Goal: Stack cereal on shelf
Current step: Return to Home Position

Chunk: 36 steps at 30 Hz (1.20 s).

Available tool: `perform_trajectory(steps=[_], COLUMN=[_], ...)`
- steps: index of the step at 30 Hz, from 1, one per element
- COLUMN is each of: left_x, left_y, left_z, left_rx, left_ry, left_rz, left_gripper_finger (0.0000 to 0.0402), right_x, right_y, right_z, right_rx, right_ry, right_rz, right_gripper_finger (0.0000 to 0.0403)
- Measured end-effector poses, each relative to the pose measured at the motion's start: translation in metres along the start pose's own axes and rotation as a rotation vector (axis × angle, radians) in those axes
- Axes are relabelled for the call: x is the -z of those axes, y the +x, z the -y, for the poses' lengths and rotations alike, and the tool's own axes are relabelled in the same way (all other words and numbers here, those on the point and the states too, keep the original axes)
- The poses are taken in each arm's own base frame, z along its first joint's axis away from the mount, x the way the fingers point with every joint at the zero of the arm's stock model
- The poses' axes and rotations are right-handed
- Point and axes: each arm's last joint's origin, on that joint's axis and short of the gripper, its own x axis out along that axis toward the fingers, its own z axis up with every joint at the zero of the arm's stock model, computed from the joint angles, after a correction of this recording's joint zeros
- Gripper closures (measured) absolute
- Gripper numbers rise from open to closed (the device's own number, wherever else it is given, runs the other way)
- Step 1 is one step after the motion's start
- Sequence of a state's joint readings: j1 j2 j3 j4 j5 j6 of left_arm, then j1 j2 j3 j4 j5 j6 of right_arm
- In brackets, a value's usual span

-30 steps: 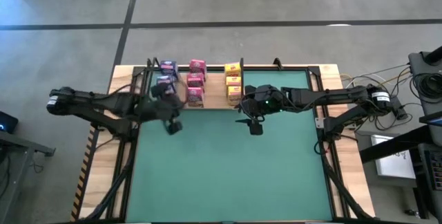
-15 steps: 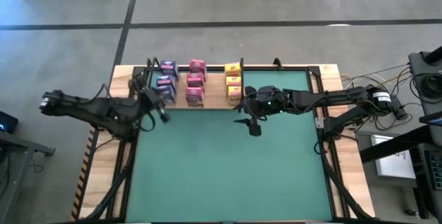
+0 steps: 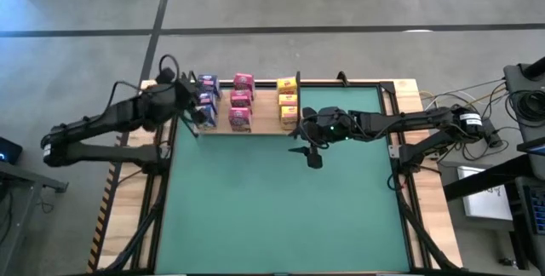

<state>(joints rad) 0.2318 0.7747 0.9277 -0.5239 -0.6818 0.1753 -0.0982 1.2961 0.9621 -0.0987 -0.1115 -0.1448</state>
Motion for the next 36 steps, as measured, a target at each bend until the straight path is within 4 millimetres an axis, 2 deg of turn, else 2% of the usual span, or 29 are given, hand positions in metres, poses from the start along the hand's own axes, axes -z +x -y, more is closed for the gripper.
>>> perform_trajectory(steps=[3, 6, 10, 13, 18, 22, 30, 36], left_x=[0.002, 0.004, 0.004, 0.009, 0.034, 0.056, 0.103, 0.125], left_y=[0.012, 0.013, -0.002, -0.016, -0.032, -0.036, -0.027, -0.021], left_z=[-0.001, 0.004, -0.001, -0.007, -0.009, -0.006, 0.012, 0.021], left_rx=[0.023, 0.161, 0.334, 0.405, 0.487, 0.531, 0.567, 0.565], left_ry=[-0.001, 0.013, -0.029, -0.070, -0.155, -0.259, -0.367, -0.381], left_rz=[-0.036, -0.021, 0.078, 0.166, 0.321, 0.421, 0.483, 0.511], left_gripper_finger=[0.0364, 0.0364, 0.0364, 0.0364, 0.0364, 0.0364, 0.0364, 0.0364], right_x=[0.004, 0.012, 0.019, 0.028, 0.042, 0.055, 0.084, 0.107], right_y=[0.001, 0.004, 0.000, -0.010, -0.035, -0.058, -0.099, -0.120], right_z=[-0.001, -0.005, -0.009, -0.007, -0.009, -0.014, -0.023, -0.029], right_rx=[-0.002, -0.047, -0.139, -0.124, -0.092, -0.081, -0.050, -0.015], right_ry=[-0.008, -0.066, -0.130, -0.139, -0.145, -0.134, -0.110, -0.103], right_rz=[-0.004, 0.020, 0.128, 0.178, 0.279, 0.343, 0.458, 0.553], right_gripper_finger=[0.0179, 0.0179, 0.0179, 0.0179, 0.0179, 0.0179, 0.0179, 0.0179])
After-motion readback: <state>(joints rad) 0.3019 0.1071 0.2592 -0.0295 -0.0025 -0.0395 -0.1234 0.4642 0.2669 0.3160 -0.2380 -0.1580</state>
